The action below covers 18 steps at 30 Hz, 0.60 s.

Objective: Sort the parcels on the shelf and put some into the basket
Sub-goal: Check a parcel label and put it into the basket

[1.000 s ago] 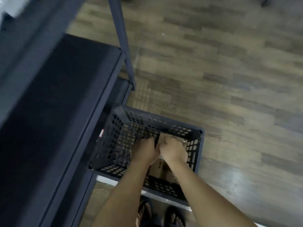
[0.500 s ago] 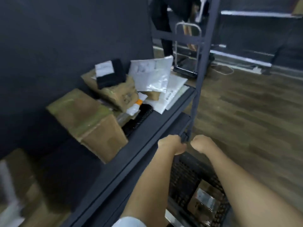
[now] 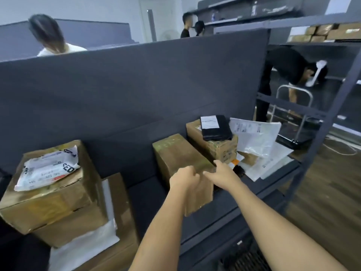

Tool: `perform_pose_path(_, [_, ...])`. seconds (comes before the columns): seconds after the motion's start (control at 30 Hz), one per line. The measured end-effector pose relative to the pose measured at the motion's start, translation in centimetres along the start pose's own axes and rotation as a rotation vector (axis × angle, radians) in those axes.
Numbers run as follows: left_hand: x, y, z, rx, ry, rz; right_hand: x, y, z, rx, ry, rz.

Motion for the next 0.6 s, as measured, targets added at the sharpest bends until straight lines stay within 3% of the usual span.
perform_pose_path(0.13, [-1.3,-4.1,-1.7,-0.112,0.102,0.083,2.5,-3.0,-2.9,0.002,0.0,0.113])
perform_pose_path(0.3, [-1.8,-8.3,-4.2,-0.342,-0.034,0.297,4.5,-3.3,-6.2,0.119,-0.006,0.15])
perform_pose_path(0.47, [-2.2,-10.3,-5.6,-0.334,-0.106,0.394,5.3,-2.1,-8.0,0.196,-0.056,0.045])
perform_pose_path(0.6, [-1.4,-10.8,-5.8,-0.412,-0.104,0.527,5.4,-2.7,-7.9,0.106,0.054,-0.059])
Point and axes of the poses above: each hand's wrist, its own z-axis away from the middle knuckle, its own x-axis out of the palm, y = z × x, the point moved 2 cm from there along -z, towards the middle knuckle, and after that the axes turned 5 degrees about y, right-handed, at the moved point
